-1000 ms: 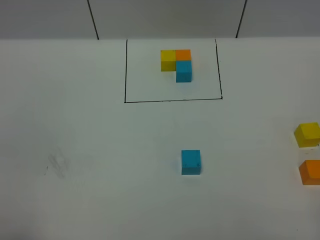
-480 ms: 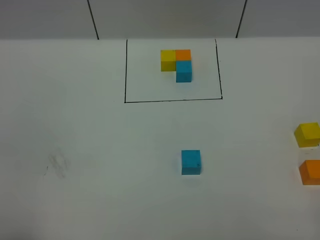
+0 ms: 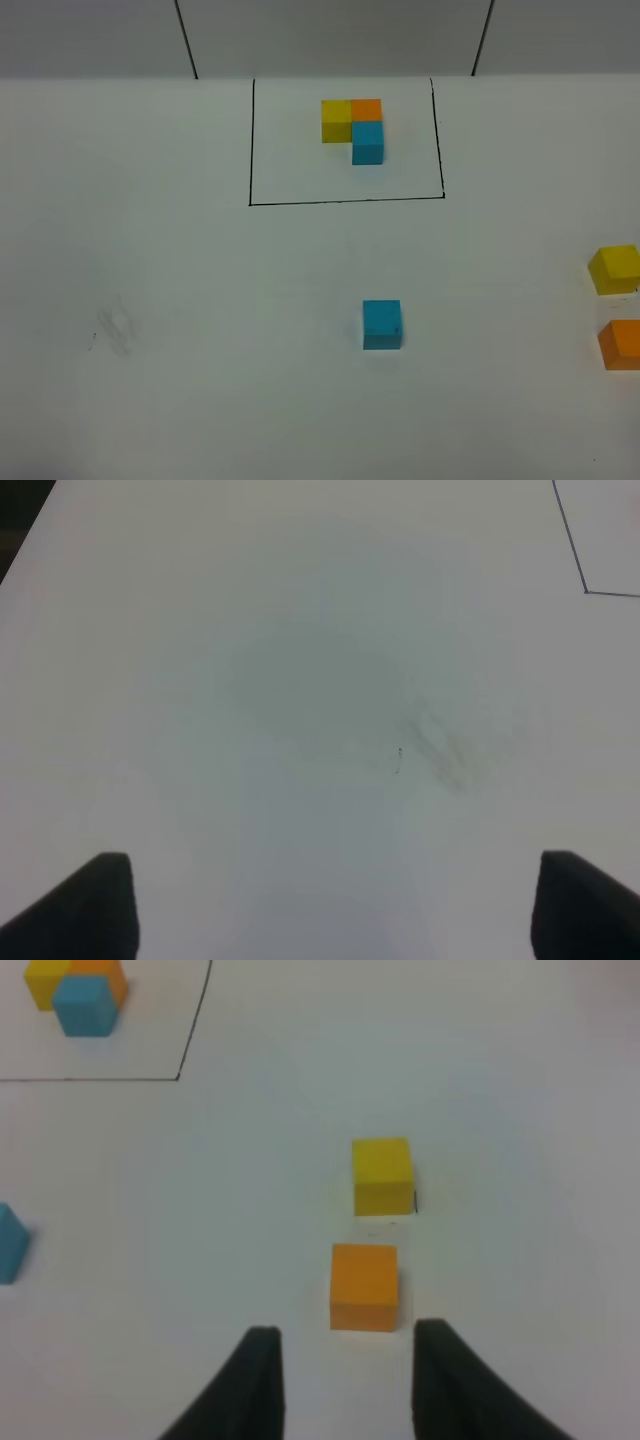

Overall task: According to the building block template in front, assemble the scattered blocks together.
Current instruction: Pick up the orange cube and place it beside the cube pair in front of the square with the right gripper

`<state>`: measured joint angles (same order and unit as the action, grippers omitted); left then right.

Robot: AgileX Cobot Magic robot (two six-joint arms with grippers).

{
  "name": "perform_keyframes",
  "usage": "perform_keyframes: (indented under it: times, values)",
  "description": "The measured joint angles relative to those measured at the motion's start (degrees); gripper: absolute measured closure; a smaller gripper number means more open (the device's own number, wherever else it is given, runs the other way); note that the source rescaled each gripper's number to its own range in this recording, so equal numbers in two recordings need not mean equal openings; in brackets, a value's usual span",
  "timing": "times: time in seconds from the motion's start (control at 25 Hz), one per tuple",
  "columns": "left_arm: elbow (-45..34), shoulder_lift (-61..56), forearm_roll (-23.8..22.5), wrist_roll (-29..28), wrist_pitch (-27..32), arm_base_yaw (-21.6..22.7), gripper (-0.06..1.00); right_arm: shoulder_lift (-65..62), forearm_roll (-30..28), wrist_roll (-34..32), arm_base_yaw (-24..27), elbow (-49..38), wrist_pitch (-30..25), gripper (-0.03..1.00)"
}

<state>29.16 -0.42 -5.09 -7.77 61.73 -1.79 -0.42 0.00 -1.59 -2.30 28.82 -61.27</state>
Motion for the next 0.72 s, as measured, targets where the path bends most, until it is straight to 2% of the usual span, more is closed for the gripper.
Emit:
perform_keyframes:
  times: [0.72]
  values:
    - [0.0,0.0,0.0,0.0,0.0,0.0,0.26,0.0,0.0,0.0,0.0,0.0,0.0,0.9]
